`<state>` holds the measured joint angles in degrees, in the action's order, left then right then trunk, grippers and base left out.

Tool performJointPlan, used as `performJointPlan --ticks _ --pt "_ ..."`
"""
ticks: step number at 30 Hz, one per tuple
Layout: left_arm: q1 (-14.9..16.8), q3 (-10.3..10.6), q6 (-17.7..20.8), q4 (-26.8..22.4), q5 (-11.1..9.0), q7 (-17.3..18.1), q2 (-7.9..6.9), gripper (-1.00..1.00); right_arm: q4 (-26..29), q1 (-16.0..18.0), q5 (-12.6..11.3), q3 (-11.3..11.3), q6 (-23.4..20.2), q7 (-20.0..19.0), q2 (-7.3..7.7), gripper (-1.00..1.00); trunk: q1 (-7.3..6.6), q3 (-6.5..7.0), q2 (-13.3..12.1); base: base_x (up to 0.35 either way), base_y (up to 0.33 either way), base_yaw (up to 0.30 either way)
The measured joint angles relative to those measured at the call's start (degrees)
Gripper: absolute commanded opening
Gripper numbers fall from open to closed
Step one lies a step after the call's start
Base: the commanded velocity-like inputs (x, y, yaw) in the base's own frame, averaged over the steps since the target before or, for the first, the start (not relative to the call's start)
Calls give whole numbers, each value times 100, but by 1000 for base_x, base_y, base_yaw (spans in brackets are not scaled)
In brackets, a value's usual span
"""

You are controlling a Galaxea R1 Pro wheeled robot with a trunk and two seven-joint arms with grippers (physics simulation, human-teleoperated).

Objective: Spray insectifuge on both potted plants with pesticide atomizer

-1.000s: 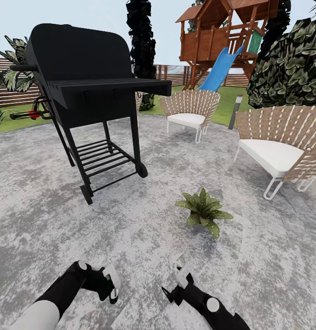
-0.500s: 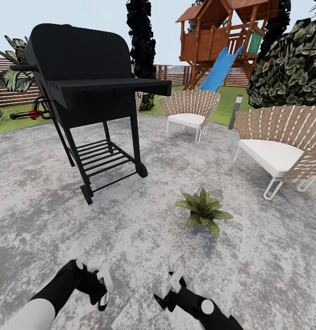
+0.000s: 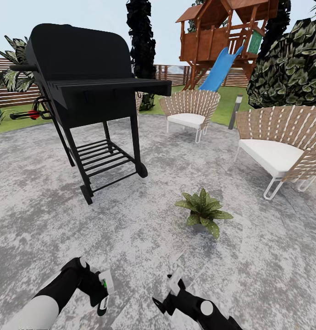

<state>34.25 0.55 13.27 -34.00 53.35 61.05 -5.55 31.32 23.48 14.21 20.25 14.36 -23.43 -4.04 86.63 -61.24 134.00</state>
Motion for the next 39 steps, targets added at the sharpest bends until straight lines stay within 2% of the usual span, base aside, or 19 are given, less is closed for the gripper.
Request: performJointPlan --ticks 2,3,4,7,9,13,14,17,23,27,30,39 --pt "20 1 33 0 62 1 47 -100 64 3 63 -1 -65 -64 -1 100 0 0 0 0 0 0" --pt "37 1 101 0 169 3 72 -100 293 19 101 -3 -186 -563 -4 100 0 0 0 0 0 0" --pt "47 1 160 0 196 4 84 -100 312 36 120 -4 -251 -677 -5 100 0 0 0 0 0 0" --pt "64 2 278 0 286 27 119 -100 358 118 137 -3 -362 -829 -7 100 0 0 0 0 0 0" --pt "70 2 311 0 387 188 129 -100 428 165 162 1 -393 -926 -2 100 0 0 0 0 0 0" --pt "72 2 336 -1 645 544 158 -100 571 197 442 0 -416 -1088 1 100 0 0 0 0 0 0" --pt "72 2 345 -1 701 571 172 -100 601 202 513 -2 -421 -1100 1 -100 0 0 0 0 0 0" --pt "72 1 359 -7 832 614 251 -100 685 231 638 -5 -525 -1148 1 -100 0 0 0 0 0 0" --pt "65 1 436 -13 890 612 506 -100 882 280 670 -4 -821 -1418 -1 -100 0 0 0 0 0 0" --pt "70 8 639 -57 1117 603 740 -100 1012 287 672 2 -1003 -1508 -27 -100 0 0 0 0 0 0" --pt "75 9 673 -87 1208 607 880 -100 1034 315 672 3 -1061 -1684 -50 -100 0 0 0 0 0 0" --pt "159 10 695 -104 1223 606 1133 -100 1040 341 673 3 -1077 -1780 -77 -100 0 0 0 0 0 0"
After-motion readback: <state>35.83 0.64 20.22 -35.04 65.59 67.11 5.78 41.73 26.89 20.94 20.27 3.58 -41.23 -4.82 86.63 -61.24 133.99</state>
